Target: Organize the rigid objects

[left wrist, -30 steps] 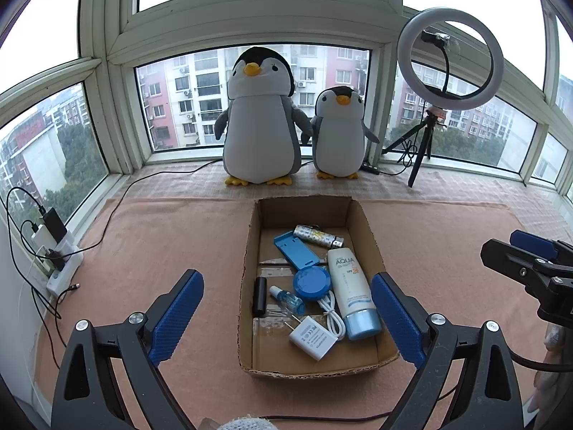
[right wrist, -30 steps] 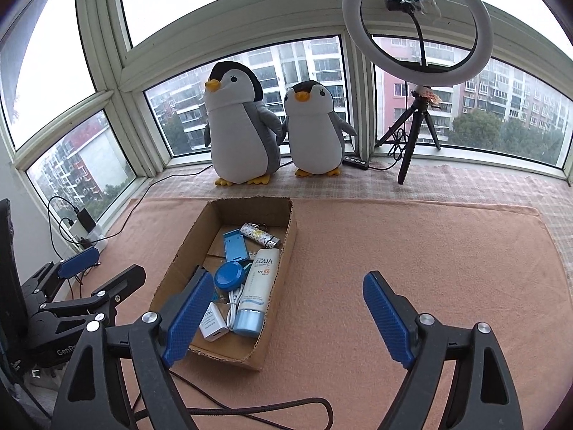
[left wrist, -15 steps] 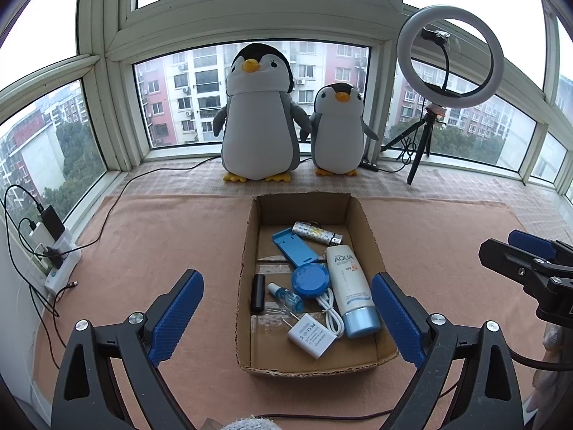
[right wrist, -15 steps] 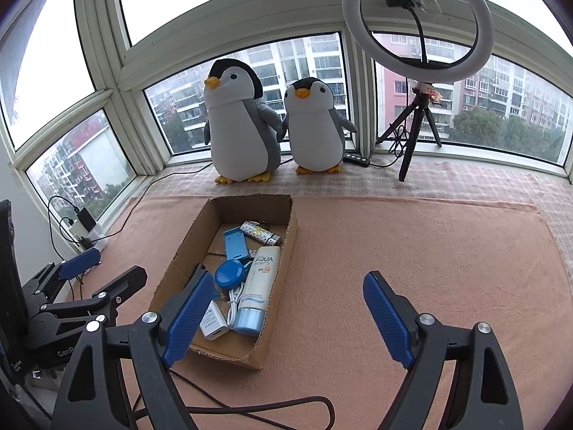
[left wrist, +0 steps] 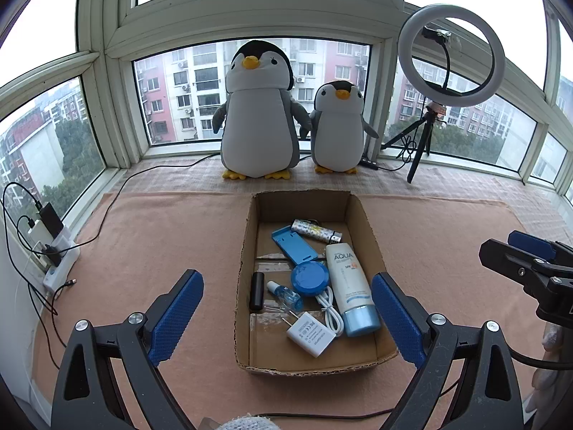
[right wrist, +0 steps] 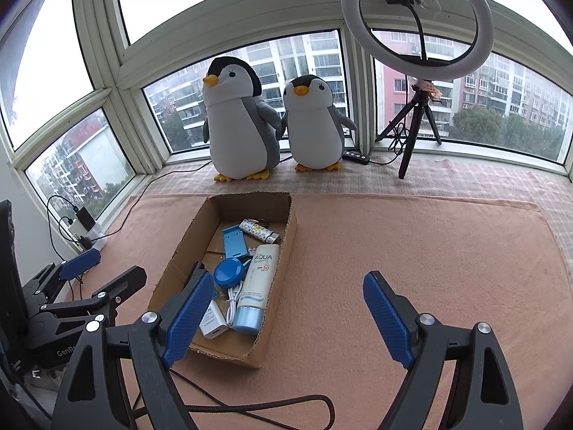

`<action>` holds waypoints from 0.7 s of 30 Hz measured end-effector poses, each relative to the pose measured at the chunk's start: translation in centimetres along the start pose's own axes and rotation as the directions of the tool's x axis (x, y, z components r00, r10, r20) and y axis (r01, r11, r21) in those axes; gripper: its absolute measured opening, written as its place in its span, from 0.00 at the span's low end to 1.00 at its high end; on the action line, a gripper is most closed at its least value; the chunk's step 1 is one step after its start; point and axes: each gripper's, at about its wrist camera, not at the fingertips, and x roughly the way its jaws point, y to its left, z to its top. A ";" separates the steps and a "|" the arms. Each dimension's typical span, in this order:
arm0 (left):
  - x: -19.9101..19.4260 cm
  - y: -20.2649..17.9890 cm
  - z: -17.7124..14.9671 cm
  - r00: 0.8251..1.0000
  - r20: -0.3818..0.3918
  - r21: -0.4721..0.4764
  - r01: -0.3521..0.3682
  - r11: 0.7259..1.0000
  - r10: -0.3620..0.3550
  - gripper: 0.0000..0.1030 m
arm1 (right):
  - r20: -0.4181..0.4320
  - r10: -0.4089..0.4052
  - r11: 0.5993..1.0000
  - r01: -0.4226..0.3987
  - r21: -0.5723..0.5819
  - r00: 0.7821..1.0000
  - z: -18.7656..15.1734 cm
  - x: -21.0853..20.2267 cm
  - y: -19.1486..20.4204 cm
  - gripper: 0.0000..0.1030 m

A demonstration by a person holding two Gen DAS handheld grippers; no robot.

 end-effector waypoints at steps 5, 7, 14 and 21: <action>0.0 -0.1 0.0 1.000 -0.003 0.004 0.001 1.000 -0.001 0.94 | -0.001 0.000 1.000 0.000 0.000 1.000 0.0 0.0 0.0 0.80; 0.0 -0.1 0.0 1.000 -0.003 0.005 0.001 1.000 -0.001 0.94 | -0.003 0.000 1.000 0.000 0.000 1.000 0.0 0.0 0.0 0.80; 0.0 -0.3 0.0 1.000 -0.006 0.004 0.003 1.000 -0.003 0.94 | -0.005 0.001 1.000 -0.001 0.003 1.000 0.0 0.0 0.1 0.80; 0.0 -0.2 0.0 1.000 -0.004 0.006 0.008 1.000 -0.008 0.94 | -0.012 0.000 1.000 0.000 0.004 1.000 0.0 0.1 0.0 0.80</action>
